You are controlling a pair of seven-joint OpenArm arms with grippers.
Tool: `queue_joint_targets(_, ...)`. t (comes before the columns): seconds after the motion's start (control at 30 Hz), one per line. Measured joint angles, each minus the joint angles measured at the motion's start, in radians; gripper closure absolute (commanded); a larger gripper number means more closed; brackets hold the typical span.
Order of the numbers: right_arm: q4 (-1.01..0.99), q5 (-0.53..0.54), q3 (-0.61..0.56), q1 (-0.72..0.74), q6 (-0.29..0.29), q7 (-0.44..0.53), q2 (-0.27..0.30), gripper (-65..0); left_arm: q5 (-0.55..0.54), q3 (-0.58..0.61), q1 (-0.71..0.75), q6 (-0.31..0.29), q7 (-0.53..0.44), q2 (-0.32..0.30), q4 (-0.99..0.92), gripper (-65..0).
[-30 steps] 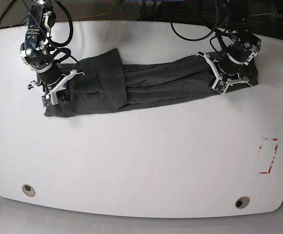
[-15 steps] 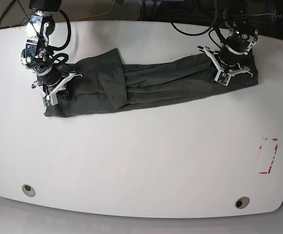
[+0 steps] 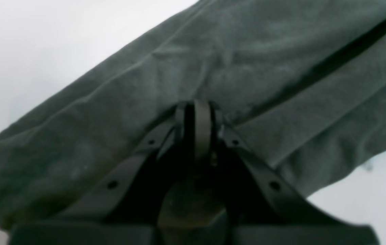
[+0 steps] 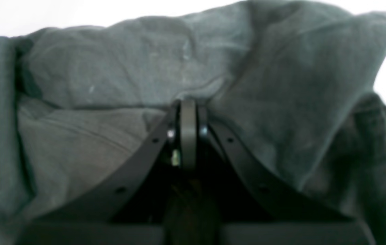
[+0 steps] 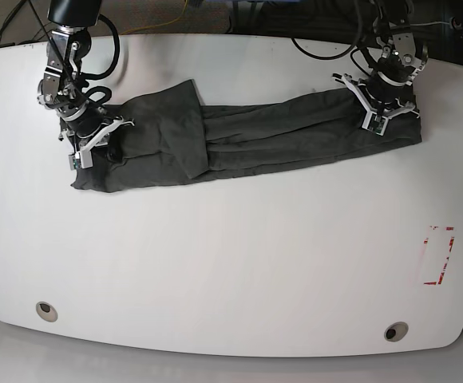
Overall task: Layout the t-shirt on the table in an organized manner, then fold the t-shirt properly
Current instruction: 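Release the right gripper and regrasp the strip's end near the base, then smooth the strip with both grippers and open the left gripper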
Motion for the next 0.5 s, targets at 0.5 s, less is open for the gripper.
queue_joint_targets(0.5, 0.006, 0.034, 0.082, -0.100, 0.019, 0.045, 0.000, 0.0, -0.003, 0.063, -0.069, -0.003, -0.016, -0.070, -0.065, -2.6)
